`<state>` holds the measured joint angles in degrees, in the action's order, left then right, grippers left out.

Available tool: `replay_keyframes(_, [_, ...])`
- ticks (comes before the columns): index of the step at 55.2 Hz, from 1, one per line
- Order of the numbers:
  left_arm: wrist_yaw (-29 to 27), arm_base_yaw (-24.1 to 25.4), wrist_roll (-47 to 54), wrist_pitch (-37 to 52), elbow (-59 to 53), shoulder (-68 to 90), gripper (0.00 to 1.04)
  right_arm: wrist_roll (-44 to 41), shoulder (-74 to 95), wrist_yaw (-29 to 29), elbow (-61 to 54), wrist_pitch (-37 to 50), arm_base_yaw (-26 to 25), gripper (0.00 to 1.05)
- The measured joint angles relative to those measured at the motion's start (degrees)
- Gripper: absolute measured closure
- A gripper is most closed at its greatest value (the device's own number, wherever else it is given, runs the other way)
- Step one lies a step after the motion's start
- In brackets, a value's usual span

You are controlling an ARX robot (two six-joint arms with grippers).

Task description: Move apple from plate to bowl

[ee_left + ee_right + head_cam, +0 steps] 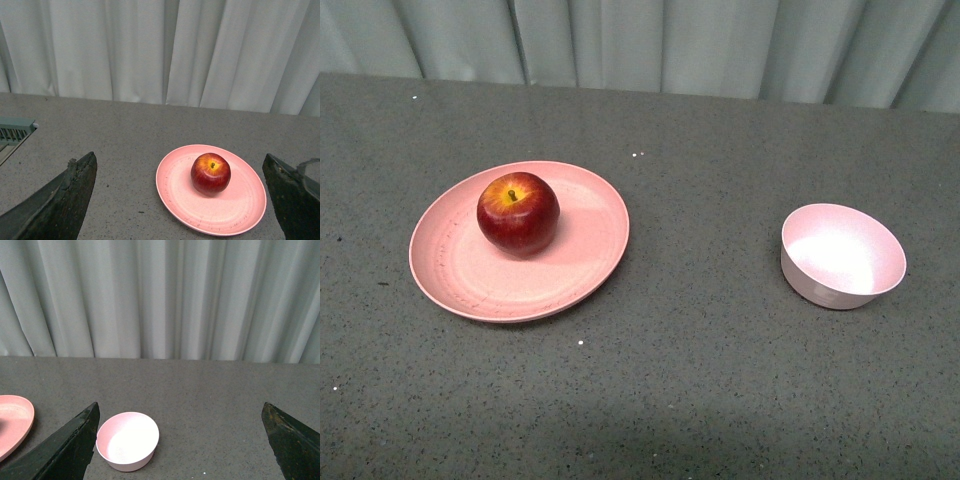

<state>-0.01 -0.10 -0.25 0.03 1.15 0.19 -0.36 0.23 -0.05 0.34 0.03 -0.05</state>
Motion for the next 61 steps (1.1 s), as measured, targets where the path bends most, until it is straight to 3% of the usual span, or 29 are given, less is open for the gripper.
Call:
replay_keyframes(33, [0.00, 0.00, 0.00, 0.00, 0.00, 0.00, 0.07, 0.00, 0.00, 0.00, 0.00, 0.00, 0.00, 0.09])
replay_keyframes(41, [0.00, 0.00, 0.00, 0.00, 0.00, 0.00, 0.07, -6.25, 4.94, 2.45, 1.03, -3.43, 1.11, 0.09])
replay_keyframes(46, [0.00, 0.00, 0.00, 0.00, 0.00, 0.00, 0.07, -8.04, 11.56, 1.42, 1.77, 0.15, 0.94, 0.09])
replay_keyframes(53, [0.00, 0.00, 0.00, 0.00, 0.00, 0.00, 0.07, -10.23, 36.70, -2.47, 6.58, 17.64, -0.50, 0.09])
replay_keyframes(61, [0.00, 0.00, 0.02, 0.00, 0.00, 0.00, 0.07, -10.60, 58.82, -3.48, 13.38, 25.88, -0.46, 0.09])
